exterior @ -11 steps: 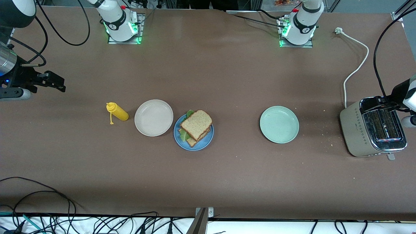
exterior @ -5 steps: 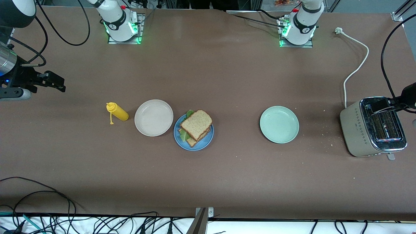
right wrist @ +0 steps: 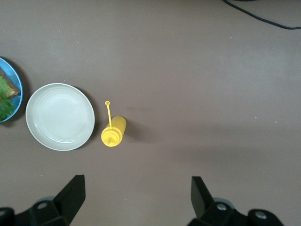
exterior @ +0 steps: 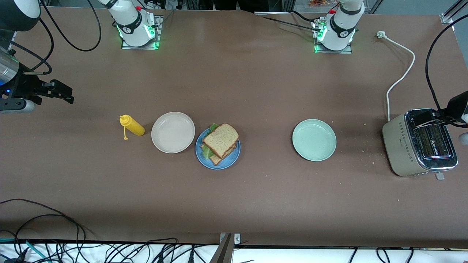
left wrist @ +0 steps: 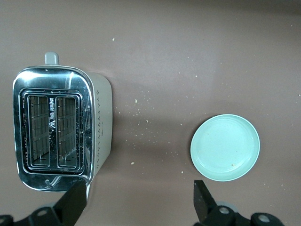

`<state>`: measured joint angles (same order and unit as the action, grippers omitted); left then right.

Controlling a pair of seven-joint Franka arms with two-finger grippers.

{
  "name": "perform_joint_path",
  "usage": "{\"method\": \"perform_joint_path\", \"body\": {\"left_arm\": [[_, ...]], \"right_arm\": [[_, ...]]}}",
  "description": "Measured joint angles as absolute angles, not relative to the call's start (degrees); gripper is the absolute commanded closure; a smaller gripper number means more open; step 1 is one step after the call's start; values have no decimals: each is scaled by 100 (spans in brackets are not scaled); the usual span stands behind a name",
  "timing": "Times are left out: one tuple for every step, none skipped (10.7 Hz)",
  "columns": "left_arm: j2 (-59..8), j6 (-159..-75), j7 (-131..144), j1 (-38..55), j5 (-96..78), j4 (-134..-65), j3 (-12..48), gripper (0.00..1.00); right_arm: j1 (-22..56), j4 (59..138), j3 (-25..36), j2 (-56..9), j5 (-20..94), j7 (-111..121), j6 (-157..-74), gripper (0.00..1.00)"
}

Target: Make sandwich in blue plate with both arms

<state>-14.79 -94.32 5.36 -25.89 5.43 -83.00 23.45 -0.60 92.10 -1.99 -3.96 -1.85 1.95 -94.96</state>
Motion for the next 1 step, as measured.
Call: {"method": "perform_joint_path", "body": {"left_arm": [[-1481,-9432,536,-2590,543,-8302,2342,0]], "right_arm": [[-60,9210,-198,-396,-185,195,-9496,0]]}}
